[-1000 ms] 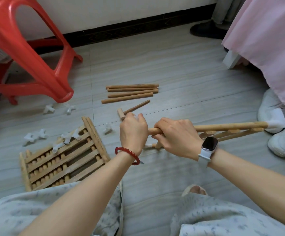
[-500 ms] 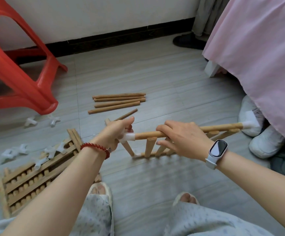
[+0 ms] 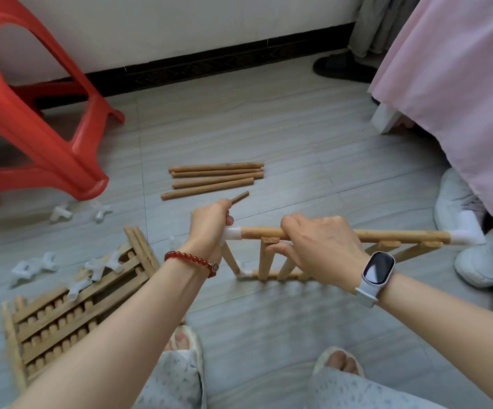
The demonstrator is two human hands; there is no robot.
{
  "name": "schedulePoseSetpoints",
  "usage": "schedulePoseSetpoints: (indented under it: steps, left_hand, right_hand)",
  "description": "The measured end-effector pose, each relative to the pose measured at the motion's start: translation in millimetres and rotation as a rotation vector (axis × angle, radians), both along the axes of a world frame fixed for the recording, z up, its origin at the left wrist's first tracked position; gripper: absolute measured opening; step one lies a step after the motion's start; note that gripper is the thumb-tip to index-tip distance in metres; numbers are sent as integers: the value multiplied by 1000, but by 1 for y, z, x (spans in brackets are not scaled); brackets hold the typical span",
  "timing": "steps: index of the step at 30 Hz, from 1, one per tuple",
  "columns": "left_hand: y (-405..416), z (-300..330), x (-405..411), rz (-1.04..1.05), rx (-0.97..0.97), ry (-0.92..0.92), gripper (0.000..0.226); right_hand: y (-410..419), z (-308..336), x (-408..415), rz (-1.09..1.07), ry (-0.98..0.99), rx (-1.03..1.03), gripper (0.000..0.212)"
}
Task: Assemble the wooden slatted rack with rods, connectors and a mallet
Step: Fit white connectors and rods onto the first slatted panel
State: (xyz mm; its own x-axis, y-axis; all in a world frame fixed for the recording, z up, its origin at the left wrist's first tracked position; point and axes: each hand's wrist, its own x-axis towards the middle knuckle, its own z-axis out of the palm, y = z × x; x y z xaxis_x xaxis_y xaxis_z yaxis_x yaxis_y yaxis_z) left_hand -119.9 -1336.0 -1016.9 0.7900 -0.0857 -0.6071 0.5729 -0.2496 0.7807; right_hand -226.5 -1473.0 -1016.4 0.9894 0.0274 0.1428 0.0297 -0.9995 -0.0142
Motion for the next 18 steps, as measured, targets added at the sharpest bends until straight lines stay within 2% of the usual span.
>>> schedulePoseSetpoints:
  steps: [5,13,18]
  left_hand:
    - [-7,-4,-5,-15,51,14,23]
    - [-12,-15,-4,-78,114,-70,31]
    - [-13,-12,2,-56,65,-6,27]
  right_hand:
    - [-7,-3,2,61,-103,-16,46]
    - [-8,-11,4,101,-124,29,47]
    - [-10,-13,10,79,-107,37,48]
